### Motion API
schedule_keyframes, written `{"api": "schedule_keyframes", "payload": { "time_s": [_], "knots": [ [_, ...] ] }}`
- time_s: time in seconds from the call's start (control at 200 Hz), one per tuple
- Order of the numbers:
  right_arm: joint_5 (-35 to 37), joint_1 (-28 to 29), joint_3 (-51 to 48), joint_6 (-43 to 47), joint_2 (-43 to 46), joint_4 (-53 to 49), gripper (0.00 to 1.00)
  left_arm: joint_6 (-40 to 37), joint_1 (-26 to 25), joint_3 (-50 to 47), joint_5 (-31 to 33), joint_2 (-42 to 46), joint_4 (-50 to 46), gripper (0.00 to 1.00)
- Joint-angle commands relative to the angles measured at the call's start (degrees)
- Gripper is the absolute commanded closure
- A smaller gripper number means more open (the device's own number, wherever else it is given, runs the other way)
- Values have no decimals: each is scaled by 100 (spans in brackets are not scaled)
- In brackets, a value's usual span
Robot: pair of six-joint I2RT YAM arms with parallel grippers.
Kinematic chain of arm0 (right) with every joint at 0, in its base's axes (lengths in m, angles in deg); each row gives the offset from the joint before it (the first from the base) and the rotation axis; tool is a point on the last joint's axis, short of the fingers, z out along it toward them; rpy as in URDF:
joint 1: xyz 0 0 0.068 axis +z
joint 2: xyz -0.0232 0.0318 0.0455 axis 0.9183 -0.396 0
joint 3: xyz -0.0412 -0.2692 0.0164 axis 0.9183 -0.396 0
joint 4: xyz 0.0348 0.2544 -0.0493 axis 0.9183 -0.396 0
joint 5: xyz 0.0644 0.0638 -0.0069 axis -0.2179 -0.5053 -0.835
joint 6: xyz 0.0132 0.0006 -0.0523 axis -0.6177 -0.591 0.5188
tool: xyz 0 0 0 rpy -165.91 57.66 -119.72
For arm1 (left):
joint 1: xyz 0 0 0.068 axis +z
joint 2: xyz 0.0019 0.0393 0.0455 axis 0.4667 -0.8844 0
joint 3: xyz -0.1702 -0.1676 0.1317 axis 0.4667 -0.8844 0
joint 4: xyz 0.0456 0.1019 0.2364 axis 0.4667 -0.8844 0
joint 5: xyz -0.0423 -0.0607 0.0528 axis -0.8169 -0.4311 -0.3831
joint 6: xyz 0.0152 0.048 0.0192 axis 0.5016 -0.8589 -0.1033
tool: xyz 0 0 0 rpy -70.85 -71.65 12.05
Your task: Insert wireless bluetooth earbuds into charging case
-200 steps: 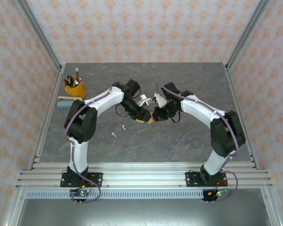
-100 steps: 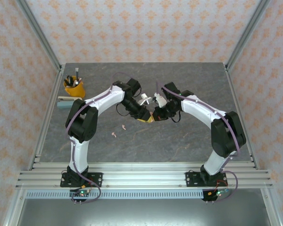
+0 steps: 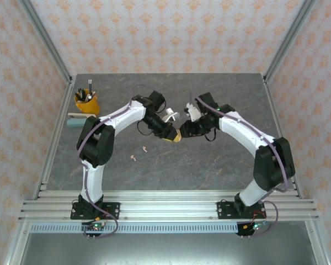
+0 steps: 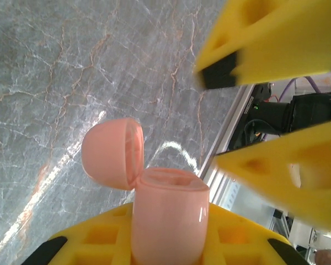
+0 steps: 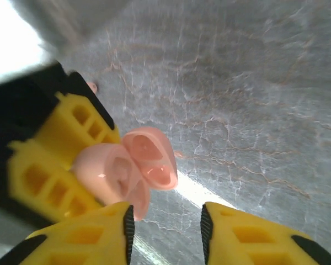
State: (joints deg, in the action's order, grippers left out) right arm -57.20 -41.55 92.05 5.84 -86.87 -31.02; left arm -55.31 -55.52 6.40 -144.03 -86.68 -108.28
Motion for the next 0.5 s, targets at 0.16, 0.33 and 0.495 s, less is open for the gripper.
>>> {"api": "schedule_keyframes", "payload": {
  "time_s": [0.16,0.33,0.495],
  "knots": [
    [-1052,-848,-81,-1442,1188,693,41,761,141,-512,416,661,1110,100],
    [-2129,-1158,-246,-2400,1541,1562,34,1389,173,-1031,949,1260,2000,100],
    [-2595,-1238,-257,-3077,1715,2163,31,1876,190,-1566,1553,1784,2803,100]
  ]
}}
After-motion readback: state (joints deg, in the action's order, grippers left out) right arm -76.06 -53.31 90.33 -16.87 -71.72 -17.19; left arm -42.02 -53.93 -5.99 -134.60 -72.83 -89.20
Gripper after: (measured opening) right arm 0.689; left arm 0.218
